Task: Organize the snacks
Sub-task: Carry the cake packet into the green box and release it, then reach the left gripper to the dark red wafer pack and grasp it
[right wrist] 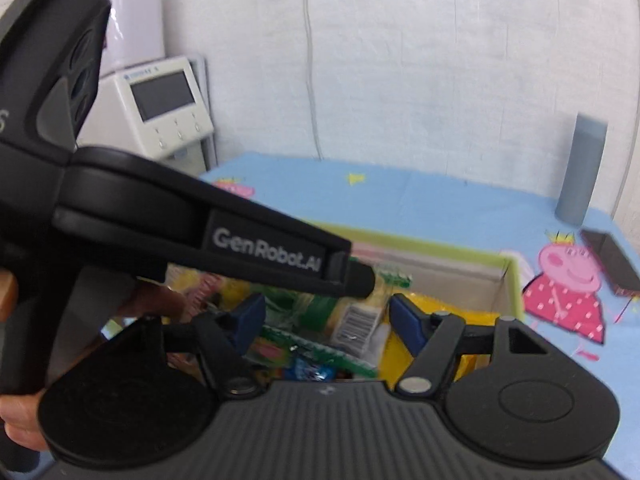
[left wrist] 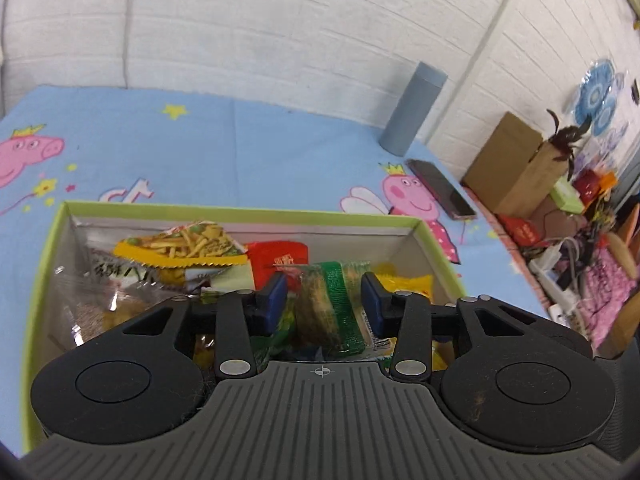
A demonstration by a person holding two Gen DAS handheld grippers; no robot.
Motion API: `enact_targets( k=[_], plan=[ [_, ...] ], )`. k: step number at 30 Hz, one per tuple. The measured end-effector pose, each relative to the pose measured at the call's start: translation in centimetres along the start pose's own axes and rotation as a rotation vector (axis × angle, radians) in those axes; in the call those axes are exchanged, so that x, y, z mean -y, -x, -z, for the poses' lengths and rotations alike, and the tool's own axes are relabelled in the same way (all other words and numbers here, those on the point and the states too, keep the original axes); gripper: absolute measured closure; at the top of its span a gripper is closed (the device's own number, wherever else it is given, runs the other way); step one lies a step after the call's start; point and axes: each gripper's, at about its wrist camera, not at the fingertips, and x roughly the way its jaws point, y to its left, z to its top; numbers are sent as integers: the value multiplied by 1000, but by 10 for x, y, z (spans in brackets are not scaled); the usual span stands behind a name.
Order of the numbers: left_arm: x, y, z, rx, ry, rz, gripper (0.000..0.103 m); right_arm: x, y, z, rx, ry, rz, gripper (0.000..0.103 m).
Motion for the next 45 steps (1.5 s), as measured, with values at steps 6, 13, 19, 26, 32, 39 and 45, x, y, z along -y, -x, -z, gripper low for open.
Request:
enact_targets(
  k=[6,13,19,26,32,39,45],
  plan=[
    [13,43,6,82,-5,50,52,5,34,10,81,-12,-10,10],
    [41,120,58,142,-79,159,38,1,134,71,136,-34,40,9],
    [58,80,122,-81,-120,184,45,-7,167,155,-6,-203,36,9],
    [61,29,137,-256,-147,208,53,-18,139,160,-93,-201,-21,10],
    [53,43,151,-262,-131,240,56,-30,115,151,-114,-118,-30,9],
    [42,83,182,-227,-71,198,55,-59,123,155,-111,-25,-104,9],
    [25,124,213,-186,9,162,52,-91,140,169,-118,43,-184,10]
  ],
)
